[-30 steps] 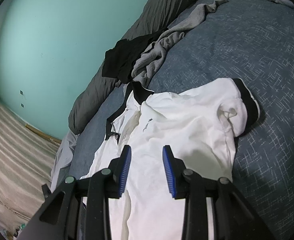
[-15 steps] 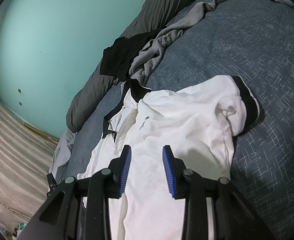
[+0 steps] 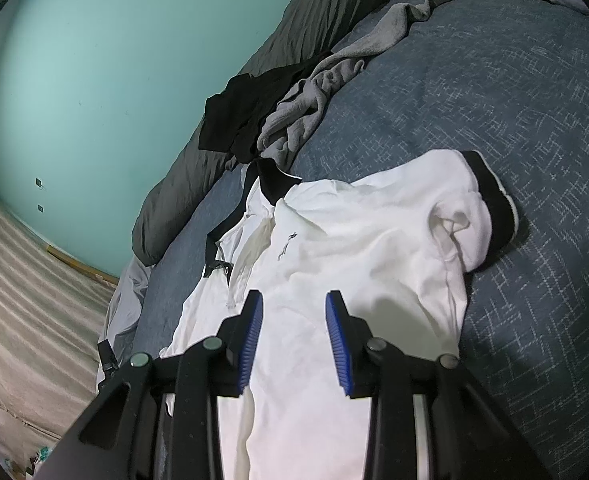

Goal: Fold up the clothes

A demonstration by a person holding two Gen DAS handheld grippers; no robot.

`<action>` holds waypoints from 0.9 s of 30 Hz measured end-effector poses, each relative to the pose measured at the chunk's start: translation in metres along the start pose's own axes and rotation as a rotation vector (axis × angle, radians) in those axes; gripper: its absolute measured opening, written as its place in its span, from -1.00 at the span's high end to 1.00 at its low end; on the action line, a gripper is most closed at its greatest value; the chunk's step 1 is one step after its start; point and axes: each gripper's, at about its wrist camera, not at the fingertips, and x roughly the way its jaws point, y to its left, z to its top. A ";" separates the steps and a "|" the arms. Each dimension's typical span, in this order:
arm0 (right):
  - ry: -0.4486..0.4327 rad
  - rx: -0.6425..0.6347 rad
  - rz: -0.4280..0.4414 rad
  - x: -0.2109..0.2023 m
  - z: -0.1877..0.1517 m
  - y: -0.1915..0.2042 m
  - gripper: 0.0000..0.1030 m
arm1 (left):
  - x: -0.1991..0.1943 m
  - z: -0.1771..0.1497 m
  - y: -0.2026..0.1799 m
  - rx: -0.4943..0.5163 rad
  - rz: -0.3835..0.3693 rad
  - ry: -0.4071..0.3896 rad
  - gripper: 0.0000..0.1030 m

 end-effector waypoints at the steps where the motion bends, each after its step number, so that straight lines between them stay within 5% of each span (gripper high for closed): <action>1: -0.001 0.000 0.001 0.000 0.000 0.000 0.37 | -0.006 0.000 0.000 0.001 0.011 -0.018 0.88; 7: -0.009 0.007 0.006 -0.003 0.001 0.000 0.37 | -0.054 0.000 0.022 -0.083 0.101 -0.127 0.90; 13: -0.009 -0.001 0.012 -0.004 0.000 0.004 0.37 | -0.051 -0.001 0.062 -0.259 0.153 -0.078 0.90; 21: -0.010 0.007 0.006 -0.004 0.002 0.000 0.37 | -0.025 -0.006 0.081 -0.376 0.092 -0.033 0.83; 27: -0.006 0.012 0.005 -0.004 0.004 -0.002 0.37 | -0.046 -0.014 0.082 -0.339 0.063 -0.062 0.22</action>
